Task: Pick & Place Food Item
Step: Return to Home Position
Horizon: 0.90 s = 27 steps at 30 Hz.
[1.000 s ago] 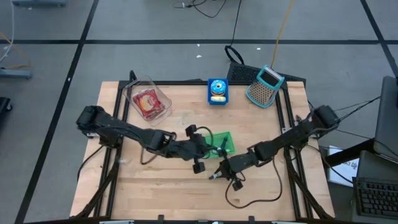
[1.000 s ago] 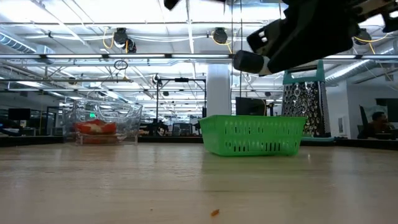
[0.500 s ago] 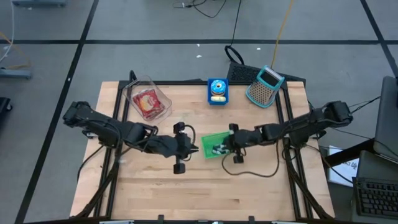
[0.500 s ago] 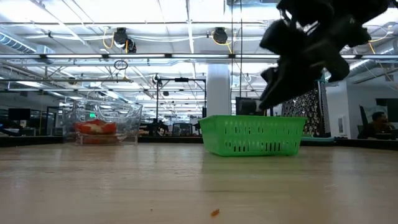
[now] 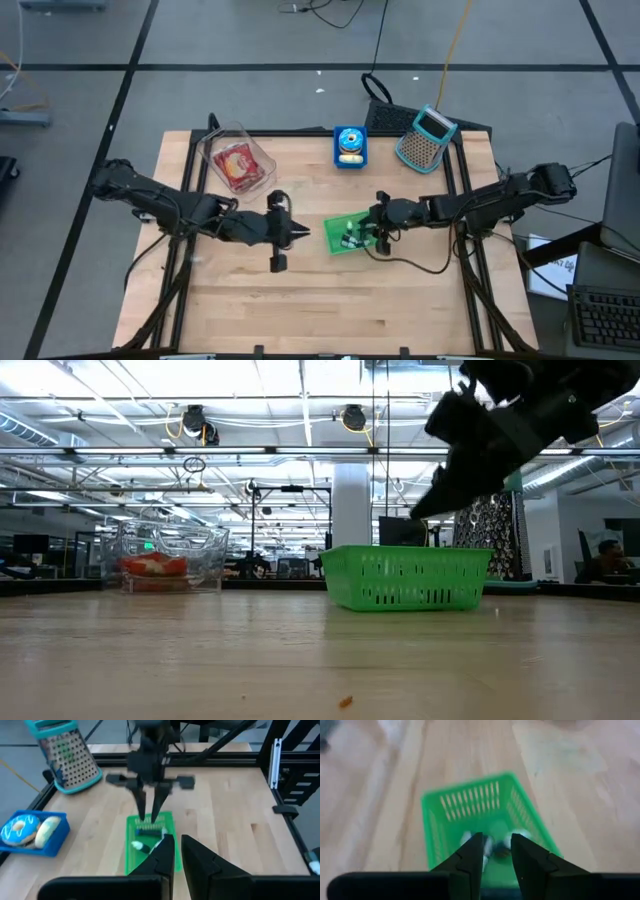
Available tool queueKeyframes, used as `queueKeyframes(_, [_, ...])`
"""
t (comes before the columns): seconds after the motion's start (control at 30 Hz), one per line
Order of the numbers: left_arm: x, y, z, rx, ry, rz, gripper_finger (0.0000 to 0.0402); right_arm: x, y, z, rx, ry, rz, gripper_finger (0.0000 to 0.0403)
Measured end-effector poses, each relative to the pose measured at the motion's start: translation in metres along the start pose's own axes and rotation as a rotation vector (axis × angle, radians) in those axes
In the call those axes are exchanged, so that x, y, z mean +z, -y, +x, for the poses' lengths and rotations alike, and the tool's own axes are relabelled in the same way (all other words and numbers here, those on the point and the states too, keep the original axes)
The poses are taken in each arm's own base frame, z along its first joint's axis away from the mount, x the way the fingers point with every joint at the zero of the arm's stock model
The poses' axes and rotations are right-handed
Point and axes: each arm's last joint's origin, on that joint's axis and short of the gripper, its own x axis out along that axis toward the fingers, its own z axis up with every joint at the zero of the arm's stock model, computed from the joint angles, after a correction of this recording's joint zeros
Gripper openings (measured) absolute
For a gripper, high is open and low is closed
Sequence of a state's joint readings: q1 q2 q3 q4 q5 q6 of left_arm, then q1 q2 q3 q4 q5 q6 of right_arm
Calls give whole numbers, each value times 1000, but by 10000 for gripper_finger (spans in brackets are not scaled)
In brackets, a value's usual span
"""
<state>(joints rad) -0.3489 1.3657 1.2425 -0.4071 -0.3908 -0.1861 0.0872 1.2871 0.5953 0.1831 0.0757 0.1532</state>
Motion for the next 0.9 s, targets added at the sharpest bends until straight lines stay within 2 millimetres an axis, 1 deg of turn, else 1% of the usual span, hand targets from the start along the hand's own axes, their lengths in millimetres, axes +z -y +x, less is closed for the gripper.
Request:
queueKeyframes(0.17, [-26, -11, -17, -16, 86, -42, 37, 6, 0, -9, 7, 40, -5, 93])
queueKeyframes(0.27, [-43, -16, -29, -38, 148, -58, 37, 9, 0, -18, 8, 49, -8, 93])
queueKeyframes(0.37, [-63, -23, -39, -56, 207, -66, 37, 11, 1, -34, 5, 56, -10, 91])
queueKeyframes(0.47, [-82, -29, -48, -70, 265, -77, 37, 16, 2, -53, 9, 106, -32, 89])
queueKeyframes(0.57, [-103, -35, -54, -78, 289, -84, 37, 9, 5, -70, -2, 170, -49, 91])
queueKeyframes(0.7, [-130, -43, -57, -64, 319, -125, 37, -8, 13, -92, -125, 271, -7, 90])
queueKeyframes(0.77, [-140, -45, -58, -56, 349, -149, 37, -21, 16, -99, -147, 299, 3, 89])
queueKeyframes(0.83, [-152, -49, -58, -41, 354, -149, 37, -30, 18, -105, -143, 333, 10, 90])
queueKeyframes(0.9, [-161, -51, -58, -40, 383, -160, 37, -40, 20, -110, -136, 358, 28, 91])
